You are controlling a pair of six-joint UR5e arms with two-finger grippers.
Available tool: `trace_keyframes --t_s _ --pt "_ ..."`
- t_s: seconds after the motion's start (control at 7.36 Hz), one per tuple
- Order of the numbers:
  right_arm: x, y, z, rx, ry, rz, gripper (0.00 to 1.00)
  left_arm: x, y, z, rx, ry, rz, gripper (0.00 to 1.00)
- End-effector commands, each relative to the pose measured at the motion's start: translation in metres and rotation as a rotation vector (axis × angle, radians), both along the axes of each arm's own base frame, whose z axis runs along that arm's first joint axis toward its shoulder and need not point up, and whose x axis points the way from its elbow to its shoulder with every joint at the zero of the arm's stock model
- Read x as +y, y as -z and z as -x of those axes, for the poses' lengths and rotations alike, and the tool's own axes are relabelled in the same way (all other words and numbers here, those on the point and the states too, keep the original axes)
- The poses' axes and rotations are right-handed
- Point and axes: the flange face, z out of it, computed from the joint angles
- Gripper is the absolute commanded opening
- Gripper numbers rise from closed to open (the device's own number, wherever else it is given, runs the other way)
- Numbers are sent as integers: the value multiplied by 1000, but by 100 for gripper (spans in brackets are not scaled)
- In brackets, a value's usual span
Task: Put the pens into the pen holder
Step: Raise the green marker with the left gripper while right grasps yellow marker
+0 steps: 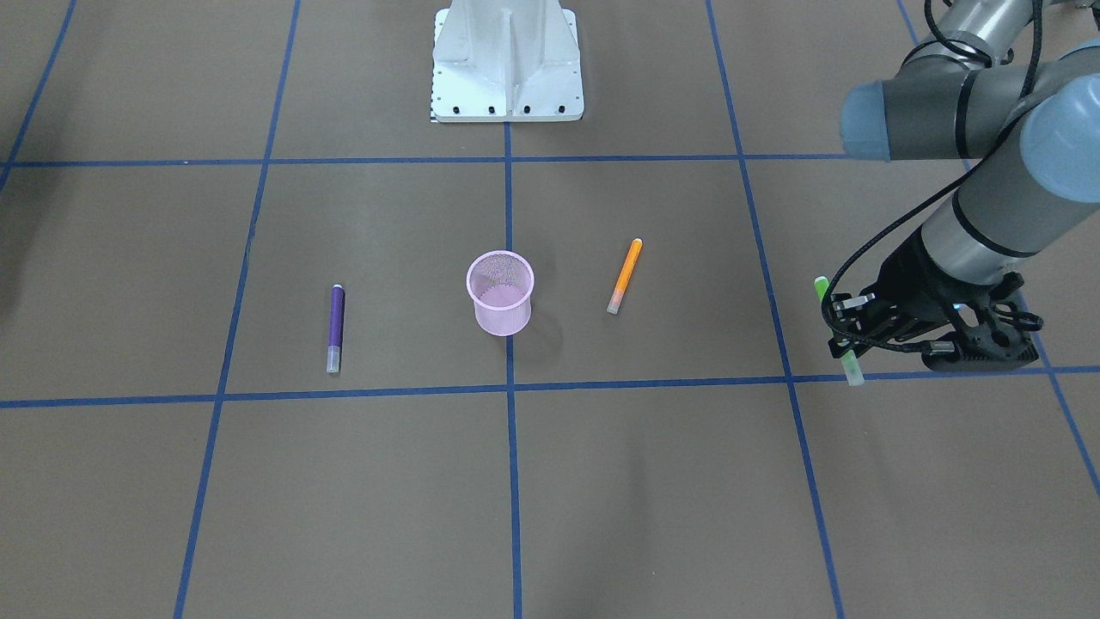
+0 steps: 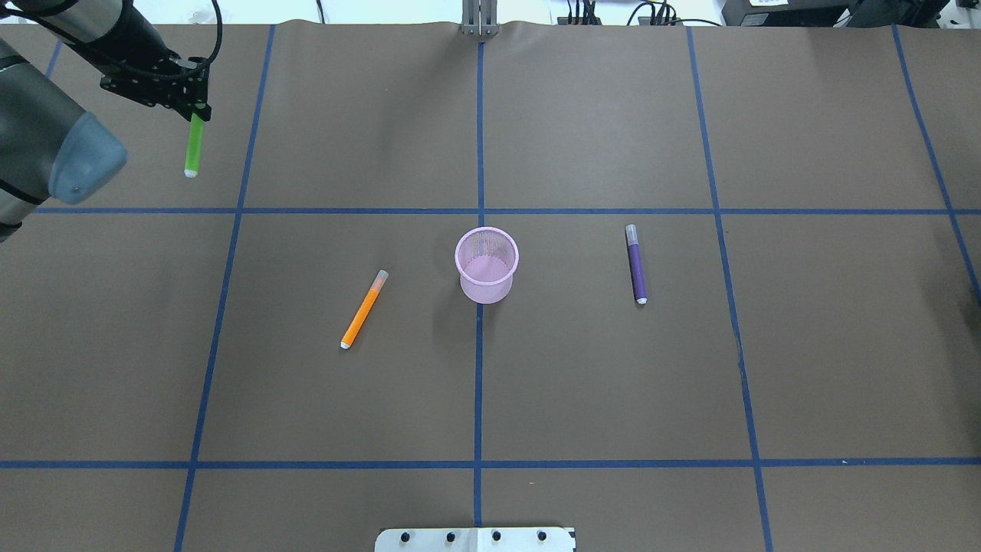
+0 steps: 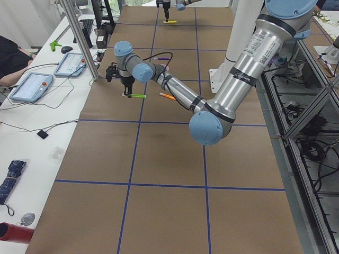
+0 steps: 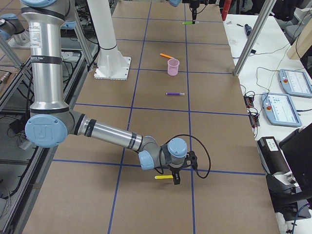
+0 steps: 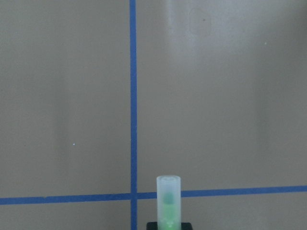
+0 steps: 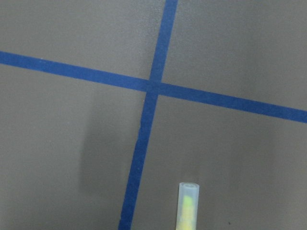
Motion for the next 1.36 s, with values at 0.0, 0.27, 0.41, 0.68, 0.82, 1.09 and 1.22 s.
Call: trace_keyframes --t_s 0.0,0.27,0.41,0.68,0.82,1.09,1.22 --pt "1 -8 -1 3 -12 26 98 -4 20 -9 -8 42 -3 0" --pt "0 -10 -1 3 -12 32 91 -4 20 -10 -8 41 -3 0" --pt "0 -12 -1 4 -12 37 83 -4 20 -10 -8 41 -3 0" --pt "-2 -15 0 6 -10 46 74 -4 22 -10 -7 41 -6 0" --pt "-1 -18 0 7 -9 51 67 -4 22 -10 -8 40 -5 0" --pt "-2 -18 0 7 -8 50 51 -4 20 -10 -10 41 -3 0" --pt "-1 -19 0 7 -9 52 48 -4 20 -10 -9 39 -4 0"
